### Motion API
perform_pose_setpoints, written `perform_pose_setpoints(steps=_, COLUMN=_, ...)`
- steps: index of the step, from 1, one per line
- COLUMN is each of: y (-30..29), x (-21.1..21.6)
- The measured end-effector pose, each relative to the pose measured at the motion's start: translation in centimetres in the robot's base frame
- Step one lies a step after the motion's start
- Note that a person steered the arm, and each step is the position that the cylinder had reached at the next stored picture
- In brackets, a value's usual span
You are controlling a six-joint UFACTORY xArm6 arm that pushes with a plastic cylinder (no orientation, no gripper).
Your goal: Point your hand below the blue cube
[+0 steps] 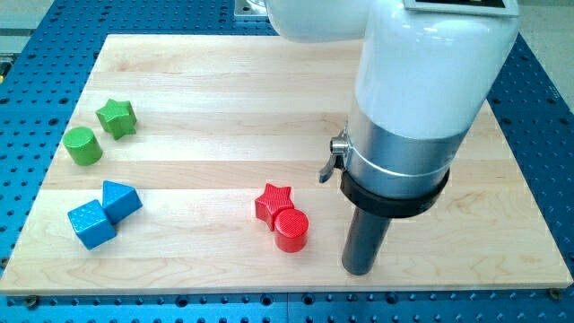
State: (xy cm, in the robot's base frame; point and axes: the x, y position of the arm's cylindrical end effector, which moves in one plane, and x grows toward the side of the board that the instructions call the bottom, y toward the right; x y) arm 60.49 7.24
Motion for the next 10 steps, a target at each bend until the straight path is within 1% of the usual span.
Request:
perform_pose_setpoints(steps=1, y=-3.9, x=1.4)
perform_pose_setpoints(steps=3, y=-15.9, x=1.4)
perform_pose_setpoints(steps=4, y=-17.2, x=1.4)
perform_pose_setpoints(steps=10, y=-17.2, x=0.0)
